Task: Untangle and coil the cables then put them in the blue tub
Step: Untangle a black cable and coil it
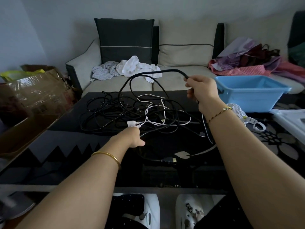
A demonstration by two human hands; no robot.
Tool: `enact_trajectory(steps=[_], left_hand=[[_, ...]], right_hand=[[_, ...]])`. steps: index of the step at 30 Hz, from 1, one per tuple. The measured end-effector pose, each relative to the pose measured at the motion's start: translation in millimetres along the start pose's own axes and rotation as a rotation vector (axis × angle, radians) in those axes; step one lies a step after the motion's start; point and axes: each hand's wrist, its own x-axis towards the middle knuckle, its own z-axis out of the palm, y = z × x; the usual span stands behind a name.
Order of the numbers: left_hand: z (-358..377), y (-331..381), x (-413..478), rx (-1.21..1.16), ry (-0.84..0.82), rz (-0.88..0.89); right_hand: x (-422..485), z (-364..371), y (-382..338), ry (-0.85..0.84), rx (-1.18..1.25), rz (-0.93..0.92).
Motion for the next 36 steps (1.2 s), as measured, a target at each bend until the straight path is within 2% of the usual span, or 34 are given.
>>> enact_trajectory(steps=[2,4,6,8,9,12,16,20,23,27,31,34,36], left_hand=[[2.7,-4.9,4.4,-0.028,-0.010,-0.041],[1.0,-1.8,8.0,-0.186,-0.015,-0.059],[-5.7,6.5,8.2,-0.542,0.027,-0.048],[-21.3,18.0,-0.4,-0.910,0.158,0.021],[-31.3,22.7,-5.6,-0.987,0.247,0.094],[-54.0,32.2,-17.3,-0.888,0.520,0.300],[-73.4,43.3,-39.1,-0.965,0.618,0.444],[-84.2,49.4,-55.1,-1.001,0.669,0.538],[-91.0,50.9,-63.8,-1.031,0.726,0.622],[-97.3,53.8,-75.8,-1.111,0.731,0.762],[-101.0,61.3,-86.0,-1.164,0.642,0.932],[-106.6,62.2,-88.4,-1.195,0.561,1.050],[-107.2,61.5,-87.4,-1.170,0.554,1.020]], right_hand=[[4.9,-3.5,1.5,0.071,0.032,-0.014],[8.5,-6.0,5.2,0.102,0.011,-0.028],[13.9,-7.0,12.0,0.118,-0.096,-0.031],[18.7,-8.3,19.1,0.143,-0.227,-0.036],[20.1,-8.7,21.4,0.152,-0.267,-0.040],[19.8,-9.2,23.3,0.195,-0.365,-0.068],[11.8,-5.9,14.9,0.191,-0.456,-0.183],[-5.8,4.0,-3.6,-0.056,-0.461,-0.429],[-13.1,9.8,-15.0,-0.249,-0.291,-0.420],[-14.7,10.6,-15.4,-0.288,-0.218,-0.392],[-13.2,12.9,-12.1,-0.238,-0.315,-0.397],[-11.1,15.6,-8.0,-0.273,-0.400,-0.255],[-9.9,19.1,-4.1,-0.251,-0.448,-0.195]])
